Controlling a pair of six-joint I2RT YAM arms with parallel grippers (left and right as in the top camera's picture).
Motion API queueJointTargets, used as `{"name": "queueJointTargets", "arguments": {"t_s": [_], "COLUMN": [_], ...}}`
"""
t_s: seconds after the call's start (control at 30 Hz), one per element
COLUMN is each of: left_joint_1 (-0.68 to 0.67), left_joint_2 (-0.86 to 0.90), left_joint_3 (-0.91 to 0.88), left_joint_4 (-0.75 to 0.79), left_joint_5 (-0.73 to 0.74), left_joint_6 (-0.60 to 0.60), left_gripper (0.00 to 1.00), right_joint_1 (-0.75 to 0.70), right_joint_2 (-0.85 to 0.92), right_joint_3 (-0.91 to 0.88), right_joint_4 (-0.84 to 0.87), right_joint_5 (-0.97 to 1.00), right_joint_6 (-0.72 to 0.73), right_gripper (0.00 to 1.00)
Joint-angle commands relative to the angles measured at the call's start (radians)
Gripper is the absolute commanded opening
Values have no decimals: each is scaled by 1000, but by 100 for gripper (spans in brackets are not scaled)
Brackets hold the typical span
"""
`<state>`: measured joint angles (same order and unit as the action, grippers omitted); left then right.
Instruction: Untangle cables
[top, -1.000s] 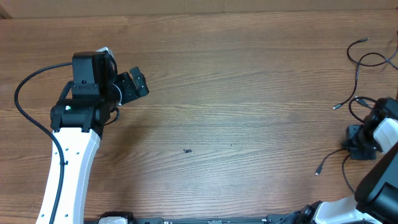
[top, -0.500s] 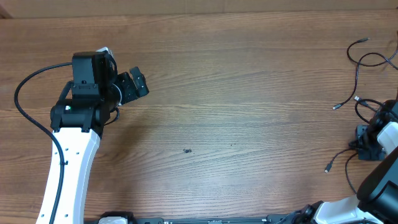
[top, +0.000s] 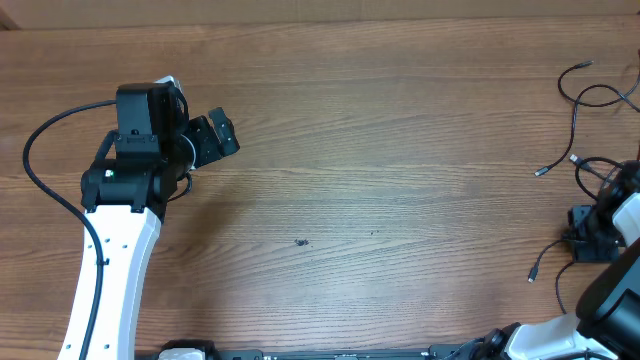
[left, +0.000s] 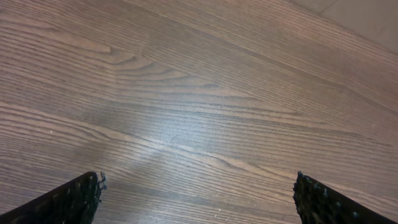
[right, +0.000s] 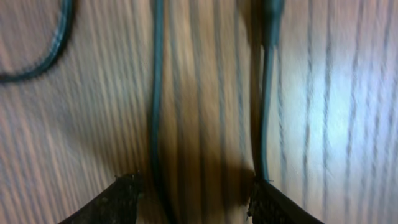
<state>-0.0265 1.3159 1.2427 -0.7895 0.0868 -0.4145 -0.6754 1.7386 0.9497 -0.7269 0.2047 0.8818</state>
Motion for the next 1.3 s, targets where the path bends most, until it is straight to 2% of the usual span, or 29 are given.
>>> {"name": "queueJointTargets", "arguments": {"t_s": [0.0, 0.33, 0.5, 0.57, 0.6, 0.63, 0.93, 1.13, 1.27], "left_joint_1": [0, 0, 0, 0, 0, 0, 0, 0, 0], "left_joint_2": [5, 4, 5, 5, 5, 5, 5, 5, 4], "left_joint_3": [21, 21, 21, 21, 21, 21, 21, 21, 21], "left_joint_4": [0, 0, 0, 0, 0, 0, 0, 0, 0], "left_joint_5": [10, 10, 10, 10, 10, 10, 10, 10, 10], "left_joint_6": [18, 18, 18, 18, 18, 18, 18, 18, 18], "left_gripper": [100, 99, 100, 99, 100, 100, 100, 99, 100], "right_joint_1": [-6, -6, -6, -6, -6, -6, -7, -6, -6], "right_joint_2": [25, 24, 24, 24, 24, 24, 25, 26, 26], "right_joint_3": [58, 233, 259, 256, 256, 254, 215, 102, 72], "right_joint_4": [-42, -229, -308, -320, -327, -328, -269, -150, -143], "right_joint_5": [-27, -77, -63, -43, -20, -6, 49, 48, 48], "right_joint_6": [-27, -87, -87, -87, -87, -90, -129, -129, -129], "right_gripper": [56, 57, 63, 73, 91, 100, 100, 100, 100]}}
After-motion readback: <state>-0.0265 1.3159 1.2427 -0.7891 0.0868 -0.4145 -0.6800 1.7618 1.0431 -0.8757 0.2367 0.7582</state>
